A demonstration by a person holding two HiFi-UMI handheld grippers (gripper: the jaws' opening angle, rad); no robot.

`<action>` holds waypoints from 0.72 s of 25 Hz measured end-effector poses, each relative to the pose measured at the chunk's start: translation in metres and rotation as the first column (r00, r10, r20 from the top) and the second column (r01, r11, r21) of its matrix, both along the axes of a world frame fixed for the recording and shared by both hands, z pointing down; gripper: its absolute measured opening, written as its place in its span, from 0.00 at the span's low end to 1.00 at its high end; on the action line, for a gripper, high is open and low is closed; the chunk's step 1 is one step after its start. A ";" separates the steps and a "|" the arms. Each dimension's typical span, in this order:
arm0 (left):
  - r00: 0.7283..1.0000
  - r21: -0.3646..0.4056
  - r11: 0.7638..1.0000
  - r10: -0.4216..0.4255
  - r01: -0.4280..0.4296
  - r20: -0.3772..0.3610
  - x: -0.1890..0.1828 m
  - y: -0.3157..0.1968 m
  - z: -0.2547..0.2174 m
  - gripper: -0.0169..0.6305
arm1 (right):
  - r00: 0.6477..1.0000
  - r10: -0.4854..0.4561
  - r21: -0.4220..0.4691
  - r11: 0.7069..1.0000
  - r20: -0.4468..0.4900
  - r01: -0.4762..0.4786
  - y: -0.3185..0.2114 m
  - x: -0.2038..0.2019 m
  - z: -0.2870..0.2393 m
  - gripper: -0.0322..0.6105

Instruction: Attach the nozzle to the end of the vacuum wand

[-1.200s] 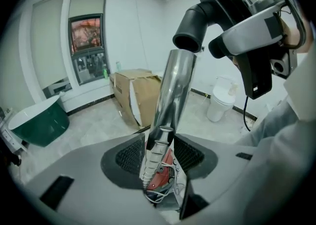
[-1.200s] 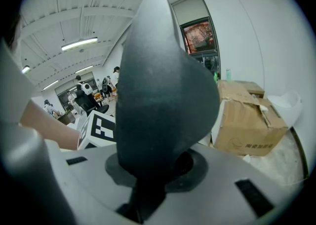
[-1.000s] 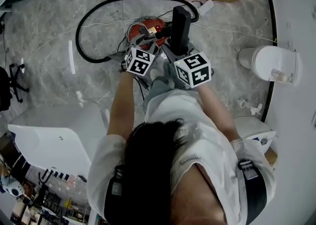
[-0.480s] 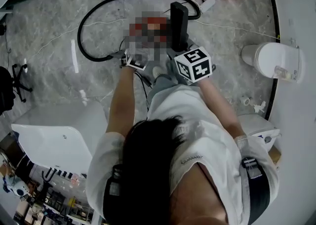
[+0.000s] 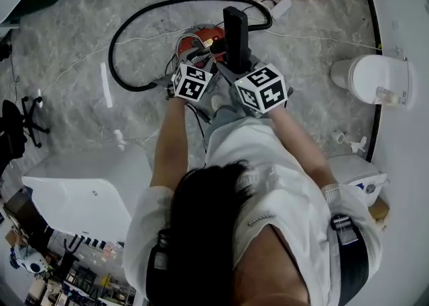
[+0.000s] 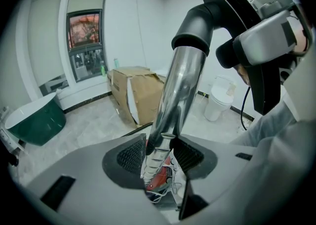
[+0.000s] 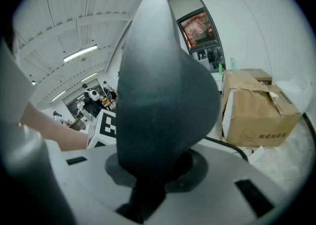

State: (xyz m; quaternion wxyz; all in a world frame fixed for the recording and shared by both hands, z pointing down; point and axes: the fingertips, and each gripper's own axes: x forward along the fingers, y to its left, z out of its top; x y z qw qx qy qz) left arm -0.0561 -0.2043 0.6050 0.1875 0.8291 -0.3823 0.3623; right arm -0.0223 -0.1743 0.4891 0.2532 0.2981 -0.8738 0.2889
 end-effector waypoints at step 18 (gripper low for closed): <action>1.000 -0.001 1.000 0.024 -0.024 0.010 0.003 0.004 -0.003 0.29 | 0.993 -0.120 -0.103 0.988 -0.008 0.119 0.011 -0.004 0.002 0.19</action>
